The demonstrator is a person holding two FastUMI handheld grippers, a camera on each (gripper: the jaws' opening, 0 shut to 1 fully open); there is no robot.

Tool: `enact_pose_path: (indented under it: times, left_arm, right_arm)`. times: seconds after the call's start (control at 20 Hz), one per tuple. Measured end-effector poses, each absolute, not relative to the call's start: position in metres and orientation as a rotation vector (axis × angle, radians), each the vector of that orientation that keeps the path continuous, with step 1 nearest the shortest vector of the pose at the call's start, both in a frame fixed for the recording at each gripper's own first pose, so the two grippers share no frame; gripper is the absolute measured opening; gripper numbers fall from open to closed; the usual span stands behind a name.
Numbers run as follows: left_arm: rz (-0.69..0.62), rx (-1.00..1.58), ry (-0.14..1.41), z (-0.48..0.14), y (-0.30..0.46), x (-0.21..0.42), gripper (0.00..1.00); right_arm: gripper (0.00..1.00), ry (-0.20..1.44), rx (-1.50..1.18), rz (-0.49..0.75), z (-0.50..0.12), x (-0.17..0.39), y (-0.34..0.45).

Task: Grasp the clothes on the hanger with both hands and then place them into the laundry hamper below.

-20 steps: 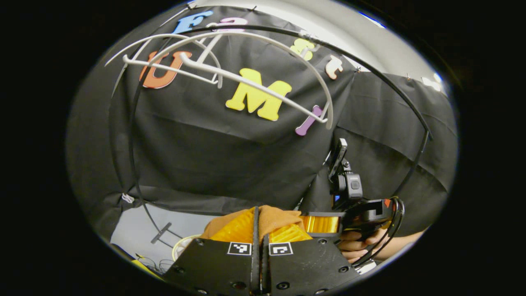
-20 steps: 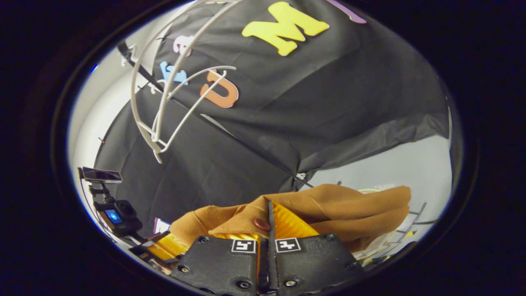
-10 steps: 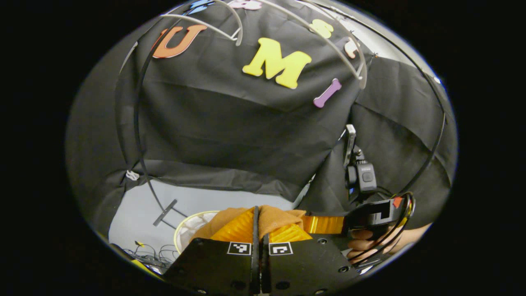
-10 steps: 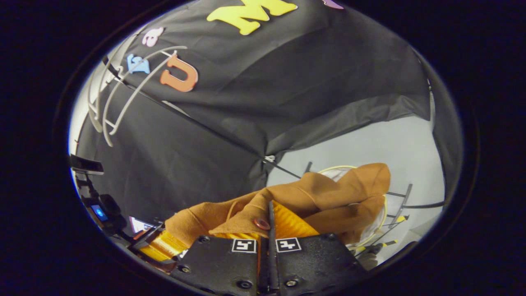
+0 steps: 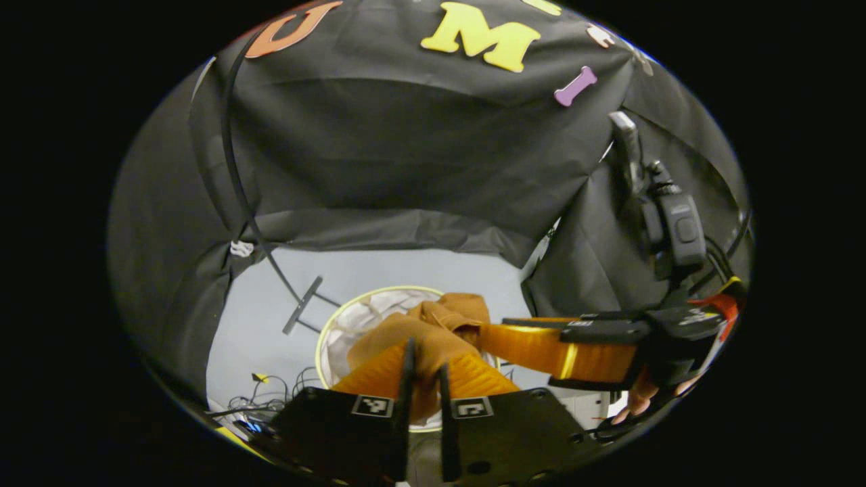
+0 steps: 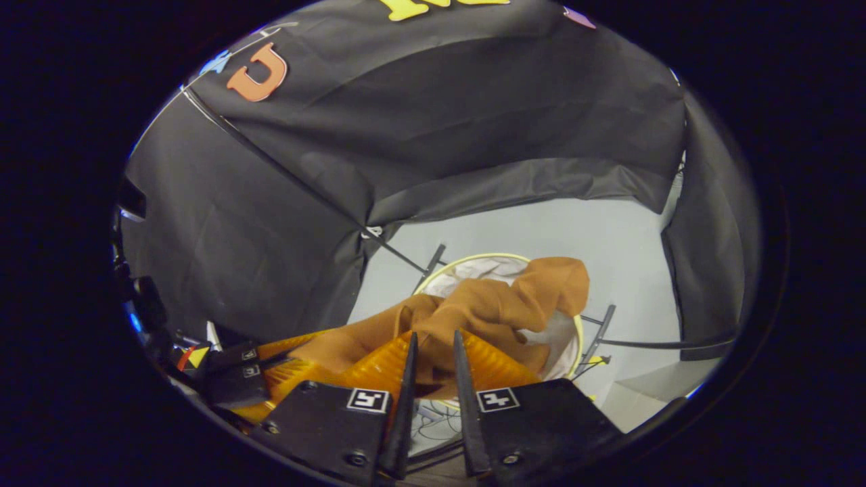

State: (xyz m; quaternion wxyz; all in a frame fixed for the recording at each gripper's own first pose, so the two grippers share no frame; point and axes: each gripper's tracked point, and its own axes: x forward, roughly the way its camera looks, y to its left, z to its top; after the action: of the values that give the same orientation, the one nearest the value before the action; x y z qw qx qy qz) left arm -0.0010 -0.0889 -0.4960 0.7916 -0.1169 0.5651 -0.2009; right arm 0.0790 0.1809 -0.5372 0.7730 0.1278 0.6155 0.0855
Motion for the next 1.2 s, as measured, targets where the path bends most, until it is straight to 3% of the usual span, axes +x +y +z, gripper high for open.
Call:
enact_pose_path:
  times: [0.1,0.15,0.2,0.25,0.35,0.4,0.45,0.5,0.85,1.2]
  left_arm:
    - [-0.418,-0.265,1.212,-0.501,-0.083,0.004,0.43]
    - [-0.411,-0.273,1.212,-0.502,-0.081,0.007,0.36]
    - [-0.403,-0.28,1.204,-0.503,-0.078,0.01,0.54]
    - [-0.396,-0.283,1.195,-0.5,-0.079,0.012,0.58]
    - [-0.37,-0.258,1.185,-0.484,-0.079,0.014,0.76]
    - [-0.355,-0.245,1.177,-0.479,-0.077,0.014,0.76]
    - [-0.336,-0.237,1.165,-0.477,-0.075,0.014,0.88]
    - [-0.32,-0.238,1.16,-0.474,-0.073,0.011,0.94]
    - [-0.226,-0.169,1.03,-0.409,-0.064,0.002,1.0]
    - [-0.129,-0.105,0.802,-0.299,-0.05,-0.027,0.97]
  right_arm:
    - [0.44,1.304,0.251,0.157,-0.531,0.087,0.169]
    - [0.53,1.293,0.246,0.145,-0.525,0.089,0.163]
    - [0.56,1.282,0.24,0.134,-0.522,0.088,0.158]
    - [0.64,1.267,0.233,0.122,-0.518,0.088,0.151]
    - [0.67,1.231,0.215,0.101,-0.502,0.092,0.138]
    - [0.67,1.212,0.202,0.092,-0.492,0.093,0.13]
    - [0.72,1.19,0.19,0.088,-0.483,0.093,0.124]
    - [0.73,1.166,0.175,0.081,-0.476,0.092,0.118]
    - [0.76,0.992,0.071,0.112,-0.433,0.085,0.082]
    - [0.79,0.782,0.078,0.17,-0.305,0.021,0.045]
